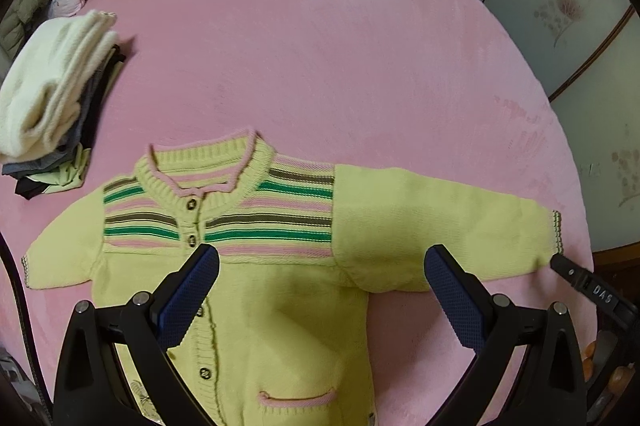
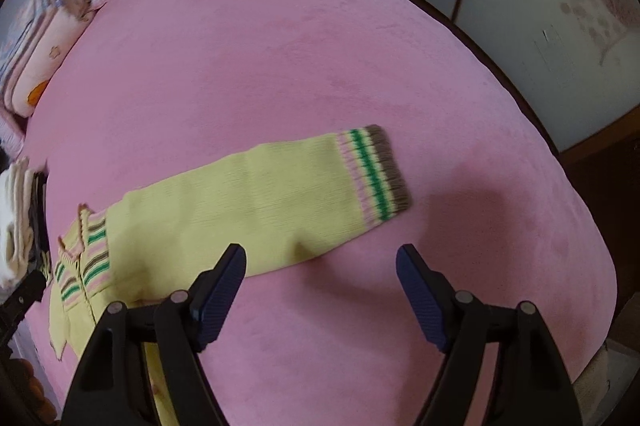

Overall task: Fold large clothes
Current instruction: 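Grasp the striped cuff of the cardigan sleeve with the right gripper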

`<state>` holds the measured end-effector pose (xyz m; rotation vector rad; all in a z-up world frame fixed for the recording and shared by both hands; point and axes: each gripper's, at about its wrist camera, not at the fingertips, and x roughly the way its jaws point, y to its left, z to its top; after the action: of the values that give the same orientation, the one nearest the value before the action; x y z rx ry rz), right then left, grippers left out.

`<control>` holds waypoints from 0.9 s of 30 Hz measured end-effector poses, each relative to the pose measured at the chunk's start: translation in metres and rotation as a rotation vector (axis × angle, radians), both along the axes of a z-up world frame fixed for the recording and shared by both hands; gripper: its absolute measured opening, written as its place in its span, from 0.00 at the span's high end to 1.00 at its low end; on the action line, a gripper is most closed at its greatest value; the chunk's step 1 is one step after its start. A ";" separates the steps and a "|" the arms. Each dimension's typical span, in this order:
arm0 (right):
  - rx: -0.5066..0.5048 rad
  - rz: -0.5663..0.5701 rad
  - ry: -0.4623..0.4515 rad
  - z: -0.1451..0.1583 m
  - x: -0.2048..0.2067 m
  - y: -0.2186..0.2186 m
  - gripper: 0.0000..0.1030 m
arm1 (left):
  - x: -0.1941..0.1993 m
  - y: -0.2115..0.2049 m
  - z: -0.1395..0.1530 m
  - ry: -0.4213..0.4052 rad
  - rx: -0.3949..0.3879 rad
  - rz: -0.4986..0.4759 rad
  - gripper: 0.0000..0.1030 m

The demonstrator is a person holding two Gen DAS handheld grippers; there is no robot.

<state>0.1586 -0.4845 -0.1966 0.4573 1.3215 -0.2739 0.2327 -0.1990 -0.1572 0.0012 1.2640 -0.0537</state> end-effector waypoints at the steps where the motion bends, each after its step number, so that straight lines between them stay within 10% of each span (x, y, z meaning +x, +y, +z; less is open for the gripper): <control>1: -0.003 -0.011 0.003 -0.003 0.000 -0.005 0.25 | 0.001 -0.004 -0.005 0.006 0.001 -0.003 0.01; 17: 0.106 -0.087 0.000 -0.055 0.007 -0.050 0.49 | 0.001 -0.030 -0.025 0.050 0.017 -0.033 0.01; 21: 0.167 -0.040 -0.031 -0.061 0.017 -0.045 0.90 | -0.002 -0.022 -0.020 0.049 0.012 -0.010 0.01; 27: 0.203 0.026 -0.119 -0.024 0.024 -0.020 0.92 | -0.015 0.014 -0.003 0.038 0.004 0.044 0.01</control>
<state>0.1825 -0.5050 -0.2204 0.6182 1.2427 -0.0894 0.2180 -0.1851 -0.1606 -0.0244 1.3016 -0.0133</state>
